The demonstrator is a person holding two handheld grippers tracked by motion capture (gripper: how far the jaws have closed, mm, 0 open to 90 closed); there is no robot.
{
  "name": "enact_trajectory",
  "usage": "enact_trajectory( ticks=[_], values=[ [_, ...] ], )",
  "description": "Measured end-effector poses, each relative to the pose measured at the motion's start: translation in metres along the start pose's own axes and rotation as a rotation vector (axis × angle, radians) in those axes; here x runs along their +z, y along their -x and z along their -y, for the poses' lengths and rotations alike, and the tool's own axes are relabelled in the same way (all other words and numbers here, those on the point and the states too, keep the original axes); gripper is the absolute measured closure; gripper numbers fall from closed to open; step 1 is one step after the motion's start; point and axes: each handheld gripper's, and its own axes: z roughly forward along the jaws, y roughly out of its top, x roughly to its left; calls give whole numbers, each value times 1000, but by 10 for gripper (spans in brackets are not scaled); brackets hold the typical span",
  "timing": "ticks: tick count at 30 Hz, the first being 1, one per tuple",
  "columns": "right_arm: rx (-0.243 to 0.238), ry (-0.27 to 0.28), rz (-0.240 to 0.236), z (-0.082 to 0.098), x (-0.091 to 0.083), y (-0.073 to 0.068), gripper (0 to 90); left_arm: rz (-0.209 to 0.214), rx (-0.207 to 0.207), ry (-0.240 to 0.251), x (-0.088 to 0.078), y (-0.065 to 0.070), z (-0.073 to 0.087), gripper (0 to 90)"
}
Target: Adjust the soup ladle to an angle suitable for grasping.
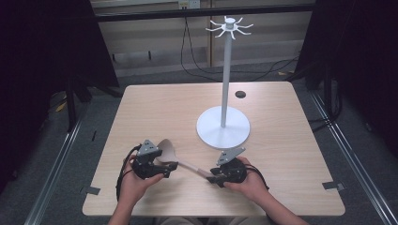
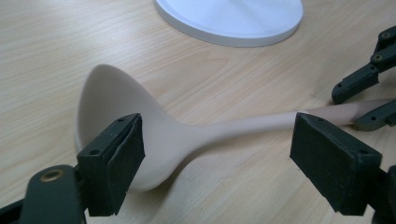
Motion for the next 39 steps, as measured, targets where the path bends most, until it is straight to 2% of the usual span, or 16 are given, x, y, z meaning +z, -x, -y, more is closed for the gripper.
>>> enact_trajectory(
  ticks=[5, 6, 7, 8, 9, 10, 14, 19, 22, 25, 30, 33, 34, 35, 37, 39],
  values=[
    [2, -6, 21, 3, -3, 0, 553, 29, 31, -11, 6, 4, -6, 168],
    [12, 2, 15, 5, -5, 1, 532, 54, 49, -11, 9, 7, -9, 168],
    [15, 2, 19, 6, -7, 1, 522, 54, 49, -11, 9, 7, -9, 168],
    [20, -3, 20, 7, -9, 2, 501, 82, 57, -11, 13, 10, -12, 168],
    [32, 3, 22, 9, -10, 2, 478, 82, 57, -11, 13, 10, -12, 168],
    [41, 3, 29, 10, -12, 3, 468, 96, 78, -18, 17, 11, -14, 168],
    [67, 24, 29, 15, -20, 5, 450, 112, 94, -25, 22, 12, -18, 168],
    [63, 29, 48, 19, -26, 8, 446, 150, 125, -55, 32, 14, -21, 168],
    [60, 6, 55, 21, -25, 7, 447, 148, 142, -66, 35, 15, -22, 168],
    [60, 8, 68, 23, -27, 8, 450, 163, 142, -64, 39, 16, -23, 168],
    [56, -9, 125, 27, -36, 14, 450, 185, 151, -66, 44, 19, -24, 165],
    [58, -10, 147, 30, -40, 18, 442, 186, 166, -87, 45, 19, -25, 165],
    [74, -14, 175, 33, -45, 22, 426, 193, 173, -91, 48, 21, -26, 165],
    [74, -14, 175, 33, -45, 22, 426, 193, 173, -91, 48, 21, -26, 165],
    [114, 5, 179, 38, -52, 28, 412, 192, 196, -110, 52, 24, -28, 167],
    [123, 6, 183, 39, -54, 30, 396, 200, 211, -117, 57, 27, -29, 172]
  ],
)
